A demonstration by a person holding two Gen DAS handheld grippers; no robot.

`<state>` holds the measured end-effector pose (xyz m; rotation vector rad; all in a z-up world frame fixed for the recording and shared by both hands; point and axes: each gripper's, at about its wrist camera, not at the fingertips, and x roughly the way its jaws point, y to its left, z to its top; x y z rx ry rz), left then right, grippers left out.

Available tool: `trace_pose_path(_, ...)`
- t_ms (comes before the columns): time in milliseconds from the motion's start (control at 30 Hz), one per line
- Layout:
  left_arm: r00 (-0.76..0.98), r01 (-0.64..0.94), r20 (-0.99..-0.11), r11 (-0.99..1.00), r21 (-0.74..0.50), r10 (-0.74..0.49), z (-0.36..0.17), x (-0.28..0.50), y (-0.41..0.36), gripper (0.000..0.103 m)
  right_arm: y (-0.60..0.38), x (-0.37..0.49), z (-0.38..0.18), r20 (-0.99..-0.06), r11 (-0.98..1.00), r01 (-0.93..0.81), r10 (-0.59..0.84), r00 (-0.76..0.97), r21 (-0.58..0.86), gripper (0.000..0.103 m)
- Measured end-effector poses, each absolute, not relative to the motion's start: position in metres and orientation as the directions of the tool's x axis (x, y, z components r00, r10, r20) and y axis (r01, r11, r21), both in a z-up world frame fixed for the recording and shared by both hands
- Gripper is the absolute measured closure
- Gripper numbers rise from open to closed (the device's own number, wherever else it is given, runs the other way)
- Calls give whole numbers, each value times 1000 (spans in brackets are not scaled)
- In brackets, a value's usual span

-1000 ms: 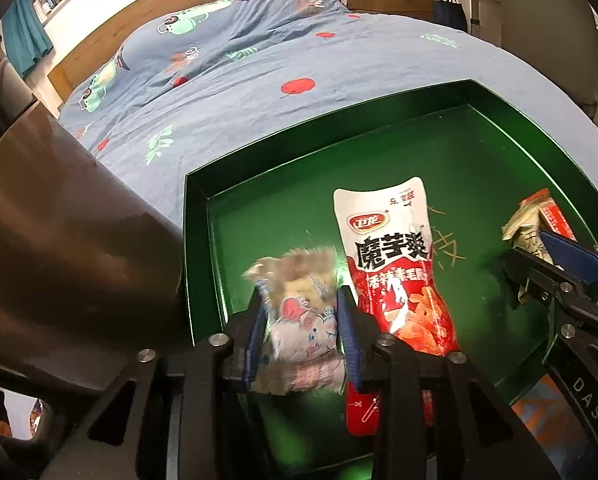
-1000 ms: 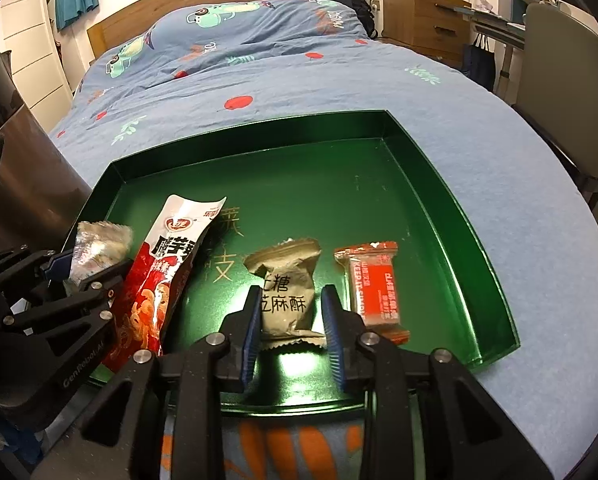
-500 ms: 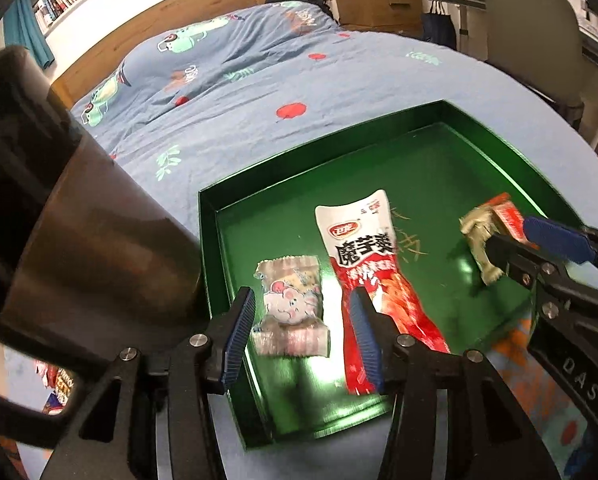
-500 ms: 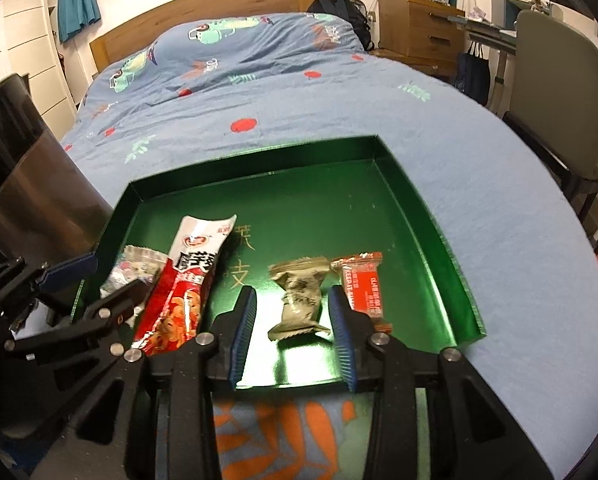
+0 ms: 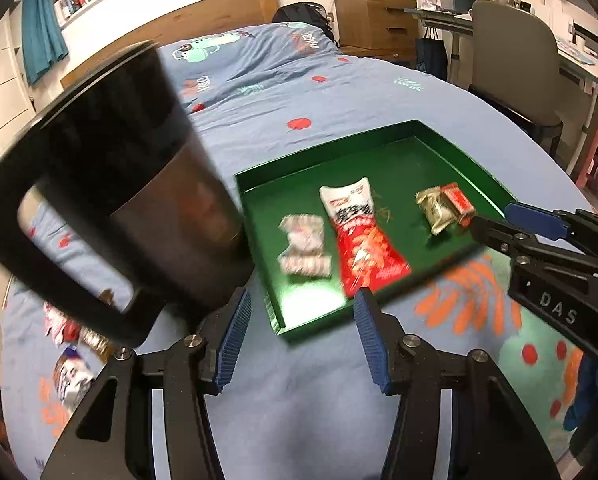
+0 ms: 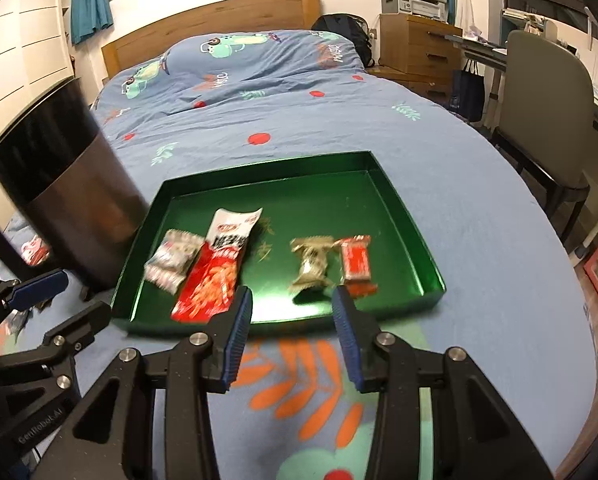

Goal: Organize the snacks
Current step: 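Move both open tools back over the remaining snacks on the bed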

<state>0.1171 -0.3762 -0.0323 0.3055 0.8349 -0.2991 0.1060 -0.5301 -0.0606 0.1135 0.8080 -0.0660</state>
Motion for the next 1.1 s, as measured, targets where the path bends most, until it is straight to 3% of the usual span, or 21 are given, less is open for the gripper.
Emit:
trace_pose_path(467, 630, 272, -775, 950, 155, -54, -37, 74, -282, 47, -473, 50, -57, -732, 993, 67, 23, 681, 95, 0)
trace_pose_path(1100, 602, 82, -796, 987, 141, 64, -60, 39, -123, 46, -356, 24, -60, -759, 991, -84, 133, 638, 103, 0)
